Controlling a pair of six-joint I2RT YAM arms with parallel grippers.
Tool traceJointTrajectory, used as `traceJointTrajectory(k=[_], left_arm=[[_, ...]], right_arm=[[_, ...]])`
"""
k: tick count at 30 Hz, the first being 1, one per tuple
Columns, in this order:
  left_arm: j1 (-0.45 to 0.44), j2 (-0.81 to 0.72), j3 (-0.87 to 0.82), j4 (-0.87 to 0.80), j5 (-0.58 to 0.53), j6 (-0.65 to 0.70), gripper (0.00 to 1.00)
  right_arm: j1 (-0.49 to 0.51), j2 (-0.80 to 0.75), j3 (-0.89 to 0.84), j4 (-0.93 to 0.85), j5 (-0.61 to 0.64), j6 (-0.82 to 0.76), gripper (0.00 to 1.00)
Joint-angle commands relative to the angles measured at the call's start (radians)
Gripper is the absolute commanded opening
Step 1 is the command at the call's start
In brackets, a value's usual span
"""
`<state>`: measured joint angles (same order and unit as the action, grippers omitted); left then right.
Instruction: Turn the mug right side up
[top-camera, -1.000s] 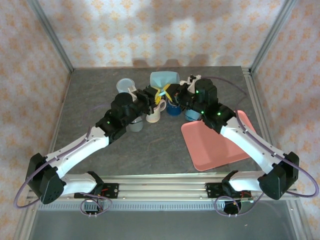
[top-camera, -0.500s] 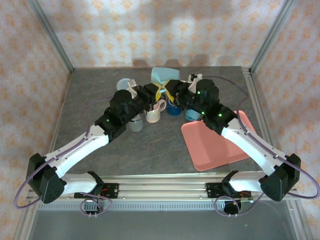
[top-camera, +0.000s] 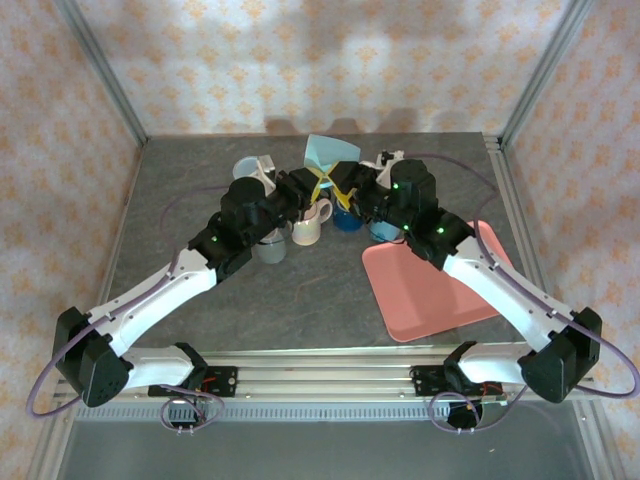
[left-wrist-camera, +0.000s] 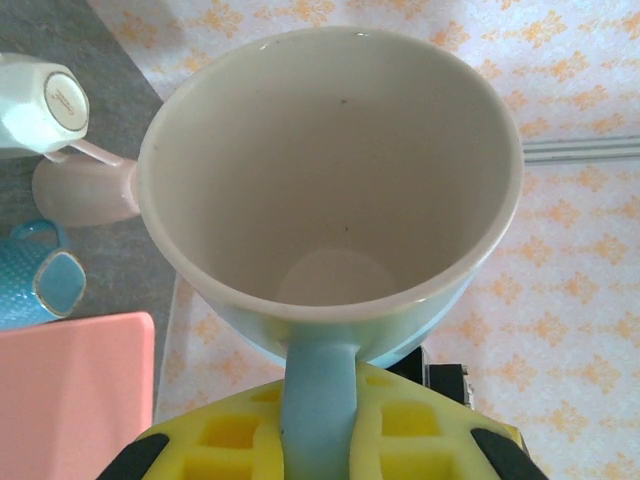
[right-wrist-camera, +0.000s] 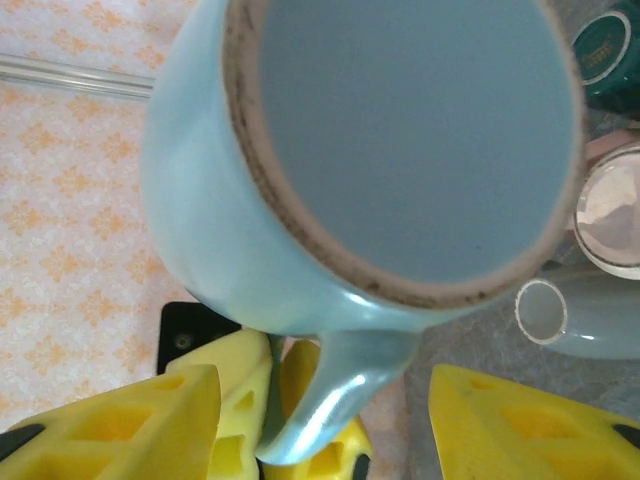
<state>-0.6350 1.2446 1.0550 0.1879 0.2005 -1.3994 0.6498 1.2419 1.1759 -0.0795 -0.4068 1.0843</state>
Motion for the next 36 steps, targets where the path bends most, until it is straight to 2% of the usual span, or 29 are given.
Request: traceJointTrajectory(k=[1, 11, 16, 22, 29, 36], left_arm=[[-0.006, -0.031, 0.095, 0.015, -0.017, 0.100, 0.00], [-0.005, -0.027, 0.137, -0.128, -0.012, 0.194, 0.00], [-0.005, -0.010, 0.176, -0.220, 0.023, 0.280, 0.00], [-0.006, 0.040, 0.252, -0.355, 0.113, 0.467, 0.00], [-0.055, 0.136, 0.334, -0.525, 0.174, 0.778, 0.00], [-0.135, 0.187, 0.281, -0.453, 0.127, 1.050, 0.00]], right_arm=[[-0.003, -0.053, -0.014, -0.049, 0.023, -0.033, 0.58], [-0.067, -0.151, -0.053, -0.189, 0.025, -0.069, 0.58], [-0.123, -0.197, -0.021, -0.355, 0.037, -0.154, 0.59], [-0.234, -0.211, 0.067, -0.585, 0.043, -0.337, 0.58], [-0.465, -0.176, 0.129, -0.725, -0.108, -0.526, 0.57], [-0.616, -0.089, 0.170, -0.826, -0.230, -0.652, 0.58]])
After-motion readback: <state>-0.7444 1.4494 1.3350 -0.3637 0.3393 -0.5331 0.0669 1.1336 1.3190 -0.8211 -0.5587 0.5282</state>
